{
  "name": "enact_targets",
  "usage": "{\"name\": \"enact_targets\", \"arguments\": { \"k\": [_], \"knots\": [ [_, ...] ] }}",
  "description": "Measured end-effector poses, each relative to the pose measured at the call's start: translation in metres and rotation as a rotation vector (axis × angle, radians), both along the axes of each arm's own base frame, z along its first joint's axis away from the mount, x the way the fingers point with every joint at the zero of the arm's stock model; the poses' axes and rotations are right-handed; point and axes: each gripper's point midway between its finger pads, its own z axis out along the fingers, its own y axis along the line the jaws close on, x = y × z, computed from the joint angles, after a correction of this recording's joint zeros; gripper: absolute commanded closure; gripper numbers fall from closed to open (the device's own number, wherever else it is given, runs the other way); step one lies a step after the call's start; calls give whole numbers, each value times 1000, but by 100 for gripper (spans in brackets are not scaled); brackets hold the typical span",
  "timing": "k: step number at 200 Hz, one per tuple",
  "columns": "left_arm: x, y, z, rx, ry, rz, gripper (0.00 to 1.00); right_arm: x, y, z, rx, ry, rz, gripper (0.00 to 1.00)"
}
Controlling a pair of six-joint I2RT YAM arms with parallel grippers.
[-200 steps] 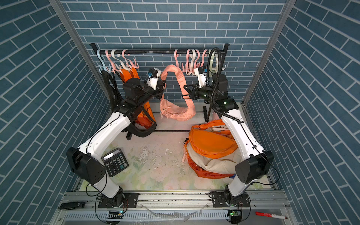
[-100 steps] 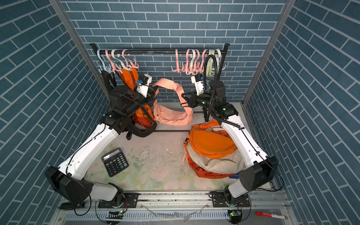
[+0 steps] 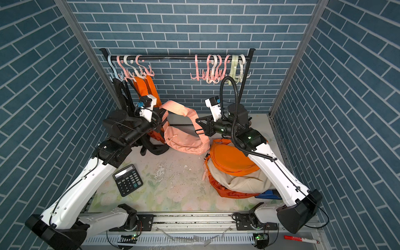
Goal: Take the bag off the hook
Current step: Pick up the bag from the hook, then place the bag at the center of the board.
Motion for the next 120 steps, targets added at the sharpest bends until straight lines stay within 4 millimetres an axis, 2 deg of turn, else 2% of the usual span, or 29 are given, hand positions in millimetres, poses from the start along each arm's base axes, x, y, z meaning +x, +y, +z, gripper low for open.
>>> {"name": "enact_targets", "arguments": {
  "k": [37,85,120],
  "knots": [
    [-28,10,-13,-11,42,-16,100,-19,2,-10,-14,4,11,100],
    [-66,26,-24,-28,76,-31,100,-46,5,-12,-16,-12,34,100],
    [-93,40,-36,-33,98,-24,100,-61,8,-30,-44,2,42,100]
  ]
}}
